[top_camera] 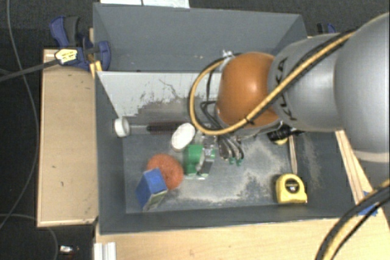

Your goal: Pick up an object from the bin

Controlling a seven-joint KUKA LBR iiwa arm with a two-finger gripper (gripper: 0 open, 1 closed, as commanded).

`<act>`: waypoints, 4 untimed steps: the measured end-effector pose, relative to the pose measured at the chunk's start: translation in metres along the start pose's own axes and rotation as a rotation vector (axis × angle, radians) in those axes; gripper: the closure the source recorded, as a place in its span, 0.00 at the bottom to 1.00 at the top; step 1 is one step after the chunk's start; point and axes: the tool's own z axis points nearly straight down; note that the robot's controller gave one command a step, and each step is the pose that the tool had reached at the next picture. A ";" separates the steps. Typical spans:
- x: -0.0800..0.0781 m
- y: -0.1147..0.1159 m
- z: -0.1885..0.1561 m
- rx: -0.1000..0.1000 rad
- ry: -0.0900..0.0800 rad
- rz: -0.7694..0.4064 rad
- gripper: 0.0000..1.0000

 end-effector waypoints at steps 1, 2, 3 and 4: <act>0.000 0.000 0.000 0.000 0.000 0.001 1.00; -0.003 0.002 0.013 -0.001 -0.010 -0.127 1.00; 0.004 0.004 0.023 -0.002 -0.037 -0.198 1.00; 0.008 0.008 -0.043 -0.002 -0.009 -0.161 1.00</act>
Offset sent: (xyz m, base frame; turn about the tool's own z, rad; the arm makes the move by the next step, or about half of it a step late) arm -0.0004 0.0037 -0.0357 -0.2496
